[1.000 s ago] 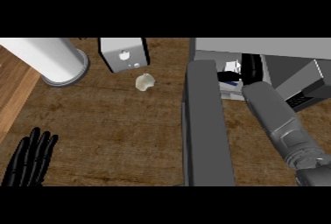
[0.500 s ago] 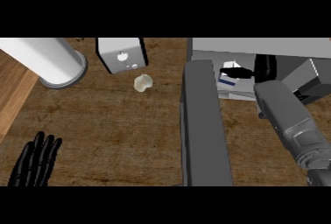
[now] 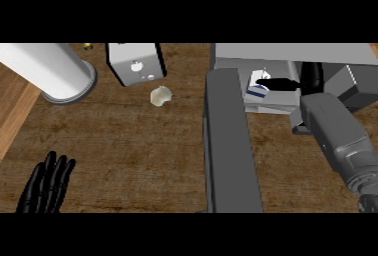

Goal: Pick up the milk, place it into the microwave and close the microwave

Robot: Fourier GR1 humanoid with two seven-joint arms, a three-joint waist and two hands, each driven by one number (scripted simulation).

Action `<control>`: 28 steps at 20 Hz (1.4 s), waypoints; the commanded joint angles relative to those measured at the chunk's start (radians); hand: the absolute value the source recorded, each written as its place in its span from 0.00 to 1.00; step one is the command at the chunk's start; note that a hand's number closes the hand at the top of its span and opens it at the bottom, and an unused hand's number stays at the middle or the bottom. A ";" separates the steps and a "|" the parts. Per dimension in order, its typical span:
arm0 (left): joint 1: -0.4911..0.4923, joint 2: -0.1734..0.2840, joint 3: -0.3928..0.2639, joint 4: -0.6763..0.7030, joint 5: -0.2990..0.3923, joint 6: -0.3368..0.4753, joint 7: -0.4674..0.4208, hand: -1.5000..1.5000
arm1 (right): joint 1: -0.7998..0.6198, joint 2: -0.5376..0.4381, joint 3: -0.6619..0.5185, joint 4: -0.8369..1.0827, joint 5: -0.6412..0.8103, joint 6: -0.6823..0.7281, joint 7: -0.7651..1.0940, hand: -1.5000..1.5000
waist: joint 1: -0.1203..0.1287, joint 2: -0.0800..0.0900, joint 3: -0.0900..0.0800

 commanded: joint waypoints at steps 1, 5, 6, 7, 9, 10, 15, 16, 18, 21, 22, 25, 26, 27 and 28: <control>-0.012 -0.023 -0.039 -0.013 -0.035 0.025 0.034 0.00 | 0.055 0.000 -0.034 -0.012 -0.040 0.086 -0.068 0.00 | -0.015 -0.004 0.000; -0.006 -0.048 -0.075 0.041 -0.062 0.039 -0.011 0.00 | 0.099 -0.010 -0.051 -0.015 -0.065 0.190 -0.099 0.00 | -0.027 -0.009 -0.001; 0.045 -0.041 -0.101 0.042 -0.071 0.027 -0.064 0.00 | 0.066 -0.029 -0.046 -0.010 -0.059 0.184 -0.051 0.00 | -0.019 -0.010 -0.001; 0.015 -0.017 -0.031 0.015 -0.009 0.011 -0.027 0.00 | 0.086 0.000 -0.051 -0.022 -0.069 0.182 -0.067 0.00 | -0.027 -0.012 -0.002; 0.052 -0.019 -0.079 0.009 -0.033 0.009 -0.037 0.00 | 0.132 0.040 -0.042 -0.020 -0.067 0.214 -0.107 0.00 | -0.032 -0.015 -0.002; 0.020 -0.021 -0.041 0.042 -0.010 0.011 -0.043 0.00 | 0.151 0.027 -0.039 -0.012 -0.068 0.275 -0.116 0.00 | -0.034 -0.013 -0.002; 0.043 -0.005 -0.034 -0.017 0.007 0.007 -0.022 0.00 | 0.170 0.048 -0.042 -0.043 -0.087 0.313 -0.102 0.00 | -0.038 -0.017 -0.002; 0.055 -0.039 -0.094 0.033 -0.048 0.033 -0.066 0.00 | 0.210 0.046 -0.038 -0.028 -0.084 0.323 -0.095 0.00 | -0.045 -0.020 -0.002; 0.031 -0.025 -0.056 0.009 -0.026 0.030 -0.026 0.00 | 0.262 0.061 -0.039 -0.038 -0.090 0.324 -0.130 0.00 | -0.051 -0.021 -0.002; 0.015 -0.015 -0.030 0.005 0.011 0.018 -0.009 0.00 | 0.291 0.091 -0.016 -0.042 -0.079 0.351 -0.121 0.00 | -0.054 -0.021 -0.003; 0.003 -0.060 -0.100 0.012 -0.078 0.074 0.020 0.00 | 0.327 0.114 -0.017 -0.044 -0.084 0.361 -0.151 0.00 | -0.060 -0.022 -0.002; 0.046 -0.024 -0.099 -0.054 -0.047 0.044 0.061 0.00 | 0.383 0.132 -0.027 -0.067 -0.106 0.380 -0.181 0.00 | -0.058 -0.024 -0.002; -0.005 -0.008 -0.030 -0.008 -0.001 0.023 0.034 0.00 | 0.397 0.108 -0.032 -0.068 -0.119 0.443 -0.177 0.00 | -0.062 -0.023 -0.003; 0.054 0.009 -0.055 -0.018 0.000 0.005 0.000 0.00 | 0.407 0.137 -0.031 -0.088 -0.125 0.423 -0.189 0.00 | -0.056 -0.025 -0.003; 0.032 0.035 0.002 0.013 0.072 -0.036 -0.015 0.00 | 0.434 0.183 -0.034 -0.084 -0.132 0.415 -0.219 0.00 | -0.059 -0.024 -0.003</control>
